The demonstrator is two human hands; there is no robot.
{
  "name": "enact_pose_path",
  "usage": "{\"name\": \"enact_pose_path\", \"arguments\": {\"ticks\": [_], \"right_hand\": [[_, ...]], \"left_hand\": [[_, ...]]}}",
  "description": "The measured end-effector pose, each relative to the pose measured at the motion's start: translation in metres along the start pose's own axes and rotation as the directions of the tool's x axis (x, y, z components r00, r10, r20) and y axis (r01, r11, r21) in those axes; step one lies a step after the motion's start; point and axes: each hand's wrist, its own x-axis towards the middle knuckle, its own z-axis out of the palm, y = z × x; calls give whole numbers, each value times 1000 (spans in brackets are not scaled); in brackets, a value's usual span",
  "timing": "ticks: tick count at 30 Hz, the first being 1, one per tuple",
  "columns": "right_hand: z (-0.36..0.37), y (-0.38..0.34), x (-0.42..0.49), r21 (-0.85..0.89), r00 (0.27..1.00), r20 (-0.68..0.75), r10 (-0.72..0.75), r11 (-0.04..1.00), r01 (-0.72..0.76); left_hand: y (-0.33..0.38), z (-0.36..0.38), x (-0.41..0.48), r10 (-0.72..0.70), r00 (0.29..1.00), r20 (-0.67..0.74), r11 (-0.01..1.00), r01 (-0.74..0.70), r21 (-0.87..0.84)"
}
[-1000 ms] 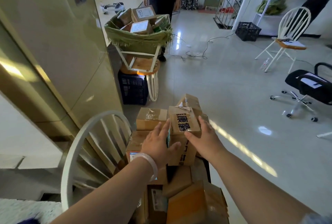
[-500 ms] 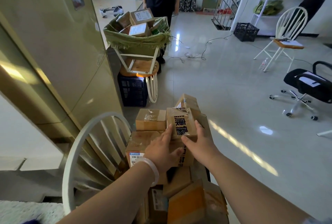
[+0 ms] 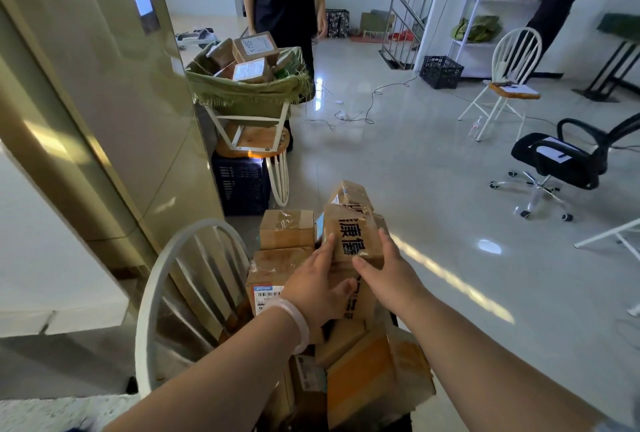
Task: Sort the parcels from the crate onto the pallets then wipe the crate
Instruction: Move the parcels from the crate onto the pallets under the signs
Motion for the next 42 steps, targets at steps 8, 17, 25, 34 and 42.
{"name": "enact_pose_path", "arguments": {"ticks": [8, 17, 25, 34, 42], "right_hand": [[7, -6, -41, 51, 994, -109, -29, 998, 35], [19, -4, -88, 161, 981, -195, -23, 985, 55], [7, -9, -124, 238, 990, -100, -104, 963, 125], [6, 15, -170, 131, 966, 61, -251, 962, 241], [42, 23, -221, 230, 908, 276, -316, 939, 257]], "left_hand": [[5, -6, -28, 85, 994, -71, 996, -87, -31], [14, -7, -70, 91, 989, -113, 985, -106, -136], [34, -5, -115, -65, 965, -253, 948, -19, -317], [51, 27, -196, -330, 805, -494, 885, 82, -459], [37, 43, -279, -516, 678, -523, 829, 241, -505]]}}
